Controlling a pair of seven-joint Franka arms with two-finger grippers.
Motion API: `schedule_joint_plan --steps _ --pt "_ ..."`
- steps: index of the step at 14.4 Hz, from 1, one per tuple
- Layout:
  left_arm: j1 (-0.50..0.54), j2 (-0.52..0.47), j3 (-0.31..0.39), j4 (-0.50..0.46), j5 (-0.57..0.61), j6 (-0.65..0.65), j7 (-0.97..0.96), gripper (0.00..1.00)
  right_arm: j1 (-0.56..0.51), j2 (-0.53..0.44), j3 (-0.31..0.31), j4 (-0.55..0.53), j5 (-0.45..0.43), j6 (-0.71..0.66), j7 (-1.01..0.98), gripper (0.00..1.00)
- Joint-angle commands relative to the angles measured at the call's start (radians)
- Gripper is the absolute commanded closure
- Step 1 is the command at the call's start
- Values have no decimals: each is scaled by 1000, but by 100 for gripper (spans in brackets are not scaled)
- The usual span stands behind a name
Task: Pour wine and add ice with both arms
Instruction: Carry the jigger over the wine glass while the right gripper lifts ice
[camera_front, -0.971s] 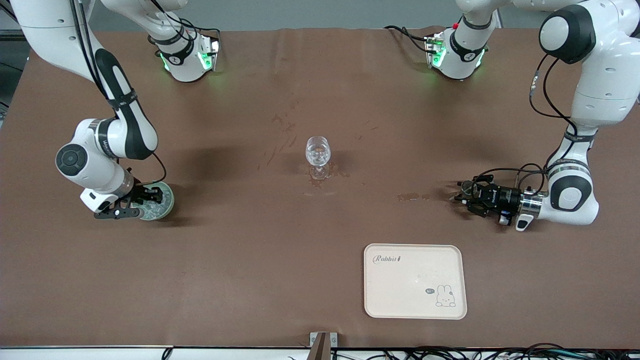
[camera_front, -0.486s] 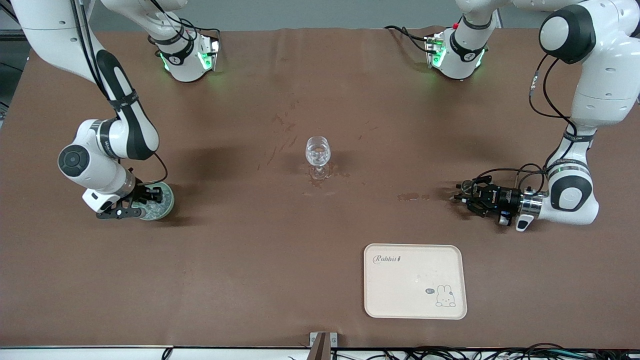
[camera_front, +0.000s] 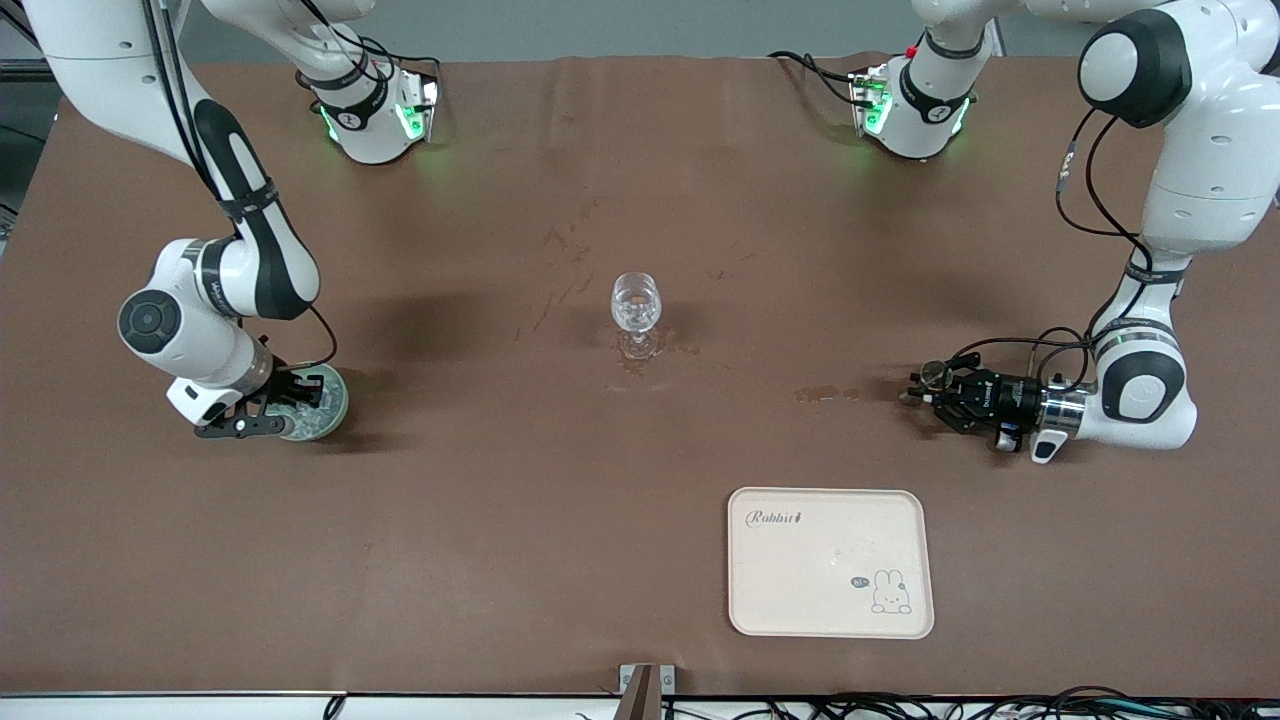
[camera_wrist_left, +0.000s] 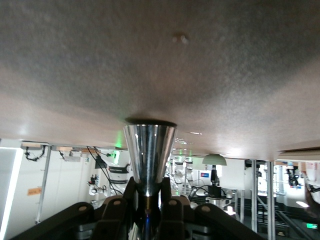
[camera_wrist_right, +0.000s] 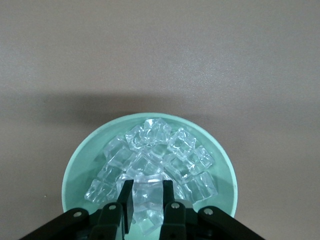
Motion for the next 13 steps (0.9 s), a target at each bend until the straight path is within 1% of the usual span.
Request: schedule_joint_plan --steps 1,3,4,5,6,8,10,13 --pt "6 -22 -15 2 -27 -28 -75 98 -5 -8 7 7 19 -23 -10 76" --pt "9 -41 -48 17 -27 -44 -120 98 -3 -17 7 23 17 -82 -12 77" --pt "7 -59 -63 19 -23 -47 -155 99 -3 -27 7 55 17 -148 -12 92" --pt "4 -71 -89 25 -17 -47 -183 99 -3 -40 5 103 17 -228 -10 100" --pt "-4 -78 -126 51 -12 -45 -207 99 -9 -50 5 157 17 -309 -9 100" --pt "-48 -103 -152 71 -15 -32 -258 99 -15 -63 4 281 19 -476 2 100" --pt "-118 -169 -155 71 -17 10 -313 99 -17 -86 1 383 19 -602 52 100" --pt "-221 -252 -155 65 -13 68 -452 99 -21 -159 -5 502 17 -771 79 100"
